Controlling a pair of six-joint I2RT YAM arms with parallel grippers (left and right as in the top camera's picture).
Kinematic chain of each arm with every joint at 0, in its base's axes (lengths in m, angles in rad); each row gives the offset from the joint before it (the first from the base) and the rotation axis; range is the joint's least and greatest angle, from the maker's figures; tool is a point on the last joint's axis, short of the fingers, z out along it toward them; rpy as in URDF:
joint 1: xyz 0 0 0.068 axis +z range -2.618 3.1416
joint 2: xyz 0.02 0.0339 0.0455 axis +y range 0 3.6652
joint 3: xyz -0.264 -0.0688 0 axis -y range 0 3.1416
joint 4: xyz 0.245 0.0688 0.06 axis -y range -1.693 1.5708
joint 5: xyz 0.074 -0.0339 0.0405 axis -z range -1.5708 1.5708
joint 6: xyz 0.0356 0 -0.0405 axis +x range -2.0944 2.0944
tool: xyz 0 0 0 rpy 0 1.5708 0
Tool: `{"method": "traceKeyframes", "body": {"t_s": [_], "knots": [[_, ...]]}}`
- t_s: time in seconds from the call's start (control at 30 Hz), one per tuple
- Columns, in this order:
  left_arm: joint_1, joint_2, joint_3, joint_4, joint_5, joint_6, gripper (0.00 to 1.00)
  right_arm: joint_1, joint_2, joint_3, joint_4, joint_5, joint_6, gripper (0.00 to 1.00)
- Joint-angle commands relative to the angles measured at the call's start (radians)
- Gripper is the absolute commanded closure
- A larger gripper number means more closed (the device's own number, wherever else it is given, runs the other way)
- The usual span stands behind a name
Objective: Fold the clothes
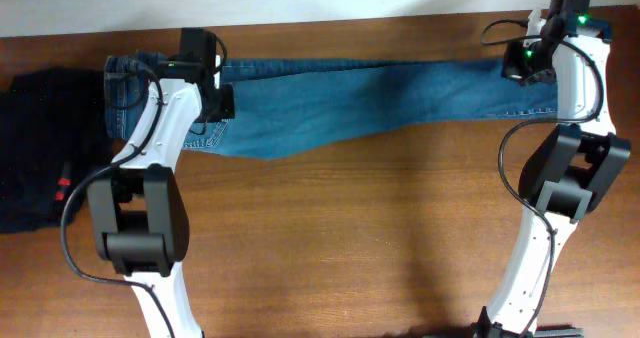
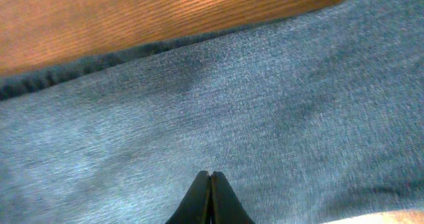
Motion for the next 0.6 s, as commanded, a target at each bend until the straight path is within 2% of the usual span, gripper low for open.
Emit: {"method": "traceKeyframes", "body": {"t_s": [0.0, 0.23, 0.57], "knots": [[0.003, -0.003, 0.009, 0.049, 0.014, -0.003, 1.0, 0.013, 0.008, -0.046, 0.033, -0.01, -0.073, 0.96], [0.003, 0.005, 0.009, 0.16, 0.014, -0.003, 0.99, 0.013, 0.007, -0.192, 0.201, -0.009, -0.087, 0.96], [0.013, 0.075, 0.009, 0.252, 0.013, -0.002, 1.0, 0.013, 0.008, -0.277, 0.276, -0.009, -0.087, 0.96]]}}
